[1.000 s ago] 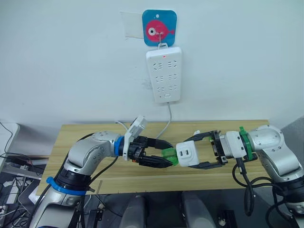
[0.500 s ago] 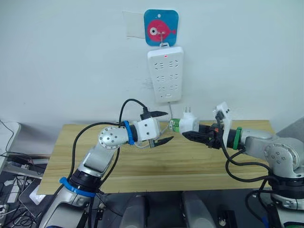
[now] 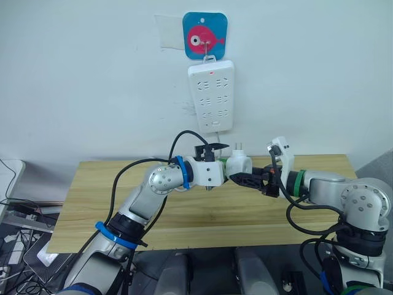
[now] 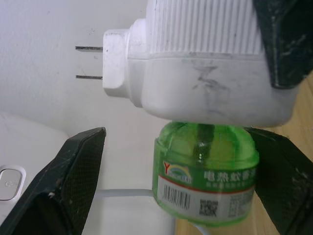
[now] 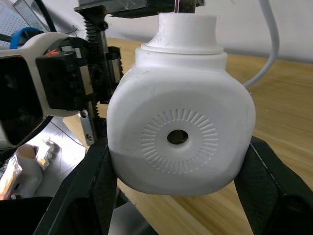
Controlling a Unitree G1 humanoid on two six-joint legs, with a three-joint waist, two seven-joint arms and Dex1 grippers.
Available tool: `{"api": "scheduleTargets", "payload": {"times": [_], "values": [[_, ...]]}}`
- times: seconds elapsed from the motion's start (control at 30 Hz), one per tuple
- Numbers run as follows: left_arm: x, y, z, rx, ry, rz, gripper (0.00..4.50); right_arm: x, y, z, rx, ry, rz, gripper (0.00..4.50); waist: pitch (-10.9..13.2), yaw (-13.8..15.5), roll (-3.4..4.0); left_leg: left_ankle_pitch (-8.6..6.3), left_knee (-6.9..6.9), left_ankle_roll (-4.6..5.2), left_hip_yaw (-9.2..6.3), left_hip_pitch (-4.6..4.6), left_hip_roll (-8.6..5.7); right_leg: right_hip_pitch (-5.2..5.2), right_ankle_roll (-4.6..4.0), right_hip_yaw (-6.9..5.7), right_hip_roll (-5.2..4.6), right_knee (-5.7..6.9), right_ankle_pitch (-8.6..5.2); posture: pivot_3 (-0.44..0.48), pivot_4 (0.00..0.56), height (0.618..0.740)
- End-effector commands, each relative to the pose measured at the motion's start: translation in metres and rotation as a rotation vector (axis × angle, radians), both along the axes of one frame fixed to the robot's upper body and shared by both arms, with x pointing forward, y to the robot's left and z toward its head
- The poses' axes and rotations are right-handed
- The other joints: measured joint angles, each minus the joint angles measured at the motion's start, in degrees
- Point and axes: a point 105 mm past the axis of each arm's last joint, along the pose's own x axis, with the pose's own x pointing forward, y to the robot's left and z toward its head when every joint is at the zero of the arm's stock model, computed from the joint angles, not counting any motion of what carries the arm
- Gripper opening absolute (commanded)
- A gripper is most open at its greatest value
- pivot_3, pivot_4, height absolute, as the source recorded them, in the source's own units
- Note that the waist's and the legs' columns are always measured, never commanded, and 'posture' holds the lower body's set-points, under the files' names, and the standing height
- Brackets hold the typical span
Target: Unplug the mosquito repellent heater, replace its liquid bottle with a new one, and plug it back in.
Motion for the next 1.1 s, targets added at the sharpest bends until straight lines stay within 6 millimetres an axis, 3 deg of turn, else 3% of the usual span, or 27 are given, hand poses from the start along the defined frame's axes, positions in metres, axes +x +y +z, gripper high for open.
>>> {"api": "scheduleTargets", "payload": {"times": [0.03,0.2,0.33,0.47,0.5,0.7,0.83,1.1], "values": [[-0.004,-0.005,0.004,0.002,-0.010,-0.027,3.91,-0.003,0.003,0.013,0.015,-0.059,0.013,2.91,0.0,0.0,0.00,0.00,0.00,0.00,-0.01,0.00,0.00,0.00,0.00,-0.01,0.00,0.00,0.00,-0.167,0.221,0.740],[-0.005,-0.001,-0.001,0.025,0.009,-0.018,2.34,-0.002,0.004,0.014,0.013,-0.061,0.011,2.91,0.0,0.0,0.00,0.00,0.00,0.00,0.00,0.00,0.00,0.00,0.00,-0.01,0.01,0.00,0.00,-0.163,0.220,0.740],[-0.005,-0.002,0.000,0.018,0.012,-0.021,2.32,-0.001,0.006,0.015,0.011,-0.081,0.009,2.91,0.0,0.0,0.00,0.00,0.00,0.00,-0.01,0.00,0.00,0.00,0.00,-0.01,0.01,0.00,0.00,-0.164,0.216,0.740],[-0.002,-0.002,0.005,-0.068,0.033,0.010,2.32,-0.001,0.007,0.025,0.045,-0.165,-0.014,4.34,0.0,0.0,0.01,0.00,0.00,0.00,-0.01,0.00,0.00,0.00,0.00,-0.01,0.01,0.01,0.00,-0.163,0.214,0.740],[-0.002,-0.002,0.006,-0.117,0.057,0.015,2.32,-0.002,0.005,0.027,0.030,-0.217,-0.034,4.50,0.0,0.0,0.01,0.00,0.00,0.00,-0.02,0.00,0.00,0.00,0.00,-0.01,0.01,0.00,0.00,-0.162,0.213,0.740],[-0.001,0.000,0.021,-0.504,0.288,0.067,2.32,-0.014,0.006,0.039,0.108,-0.439,-0.136,4.50,0.0,-0.1,0.00,0.00,0.03,0.00,-0.03,-0.01,0.02,0.00,0.01,-0.02,0.01,0.00,-0.01,-0.183,0.208,0.740],[-0.004,-0.004,0.039,-0.734,0.414,0.058,2.32,-0.011,0.009,0.053,0.207,-0.549,-0.226,4.50,0.0,-0.2,0.00,0.01,0.04,-0.01,-0.03,0.03,0.07,0.00,0.02,-0.01,0.07,0.08,-0.01,-0.203,0.201,0.740],[-0.021,-0.014,0.040,-0.808,0.524,0.000,2.32,0.008,0.013,0.058,0.250,-0.631,-0.275,4.50,-0.2,-1.0,0.05,0.01,0.04,-0.02,-0.02,0.04,0.08,0.01,0.01,0.01,0.10,0.04,-0.01,-0.218,0.195,0.740]]}}
